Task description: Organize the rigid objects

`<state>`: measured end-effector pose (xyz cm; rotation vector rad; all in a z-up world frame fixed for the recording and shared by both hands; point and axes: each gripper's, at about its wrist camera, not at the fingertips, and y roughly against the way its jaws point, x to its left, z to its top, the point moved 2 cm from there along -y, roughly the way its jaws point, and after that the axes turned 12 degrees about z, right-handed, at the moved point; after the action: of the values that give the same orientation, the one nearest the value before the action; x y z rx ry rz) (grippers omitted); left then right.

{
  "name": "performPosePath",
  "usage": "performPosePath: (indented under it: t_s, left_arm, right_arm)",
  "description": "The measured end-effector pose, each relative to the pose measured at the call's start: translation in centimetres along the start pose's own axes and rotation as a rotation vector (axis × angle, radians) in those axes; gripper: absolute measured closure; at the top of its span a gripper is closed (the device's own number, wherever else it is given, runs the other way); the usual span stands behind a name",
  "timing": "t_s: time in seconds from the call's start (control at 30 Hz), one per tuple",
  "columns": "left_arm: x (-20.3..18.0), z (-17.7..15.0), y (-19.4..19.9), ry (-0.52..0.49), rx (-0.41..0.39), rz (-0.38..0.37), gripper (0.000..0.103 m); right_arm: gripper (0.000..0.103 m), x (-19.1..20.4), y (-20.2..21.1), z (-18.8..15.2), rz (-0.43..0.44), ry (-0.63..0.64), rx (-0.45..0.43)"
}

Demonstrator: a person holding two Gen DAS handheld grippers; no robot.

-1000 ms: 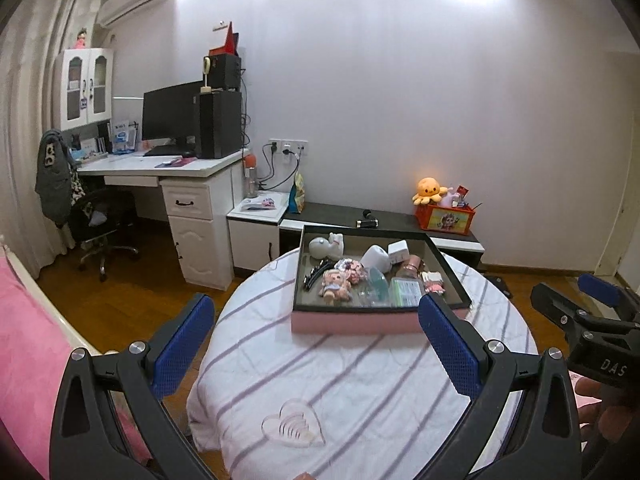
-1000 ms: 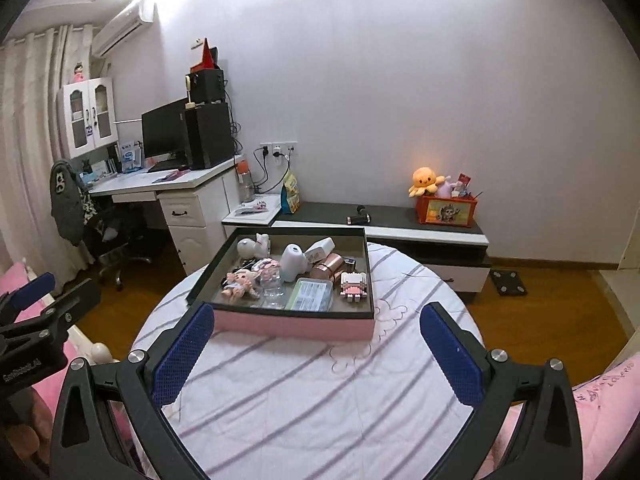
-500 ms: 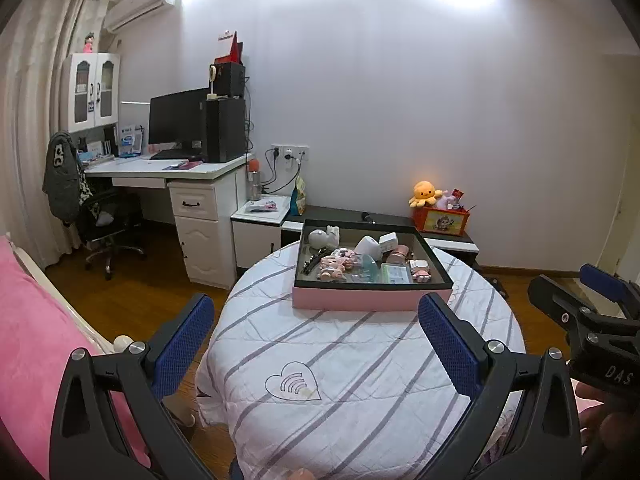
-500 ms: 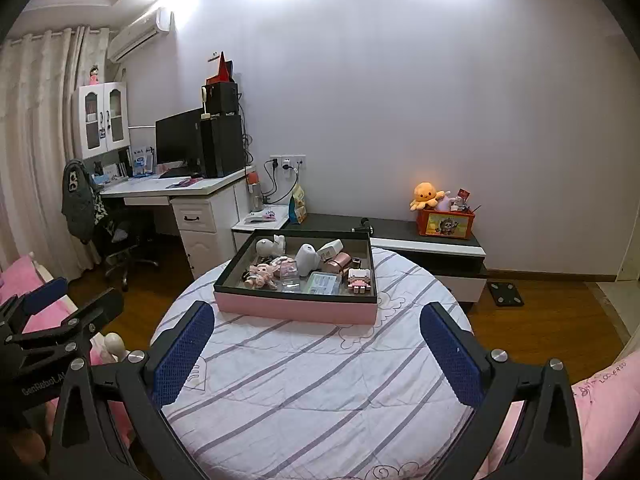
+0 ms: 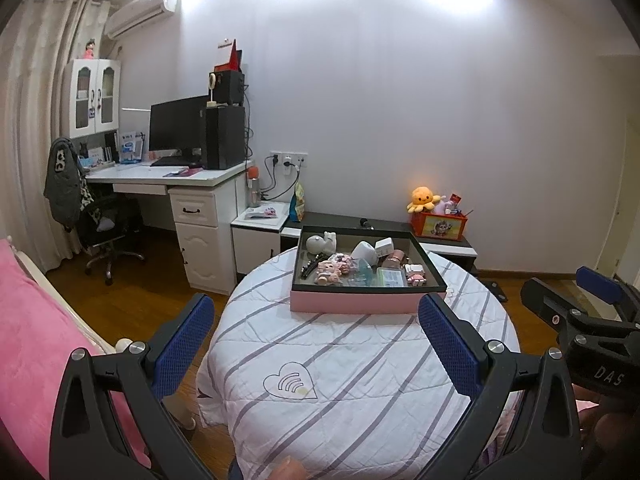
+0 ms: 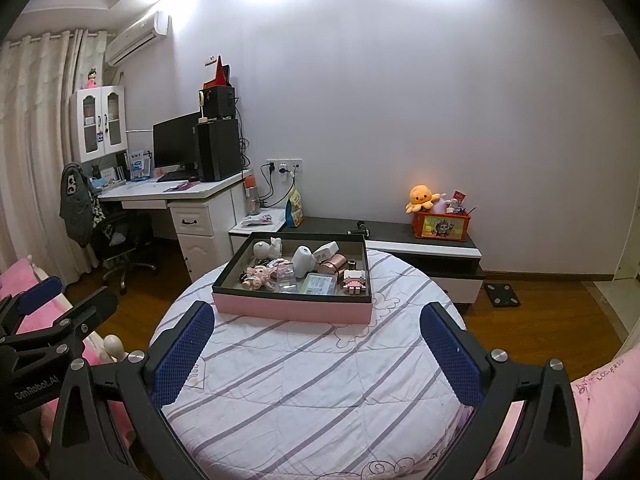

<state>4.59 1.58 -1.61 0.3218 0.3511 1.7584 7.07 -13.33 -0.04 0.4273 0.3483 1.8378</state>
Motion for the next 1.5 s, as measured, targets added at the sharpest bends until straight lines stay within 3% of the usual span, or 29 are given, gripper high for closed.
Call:
performPosePath:
  t_s: [0.5, 1.5]
  left_arm:
    - [-0.1, -0.2, -1.2, 0.013, 0.045, -0.018, 0.000]
    - [-0.3, 0.1, -2.1, -0.015, 0.039, -0.001, 0.000]
  right_arm:
    - [0.000, -0.3, -0.4, -0.5, 0.000, -0.012, 0.016]
    - [0.000, -0.6, -1.6, -0.8, -0.005, -0.013, 0.034]
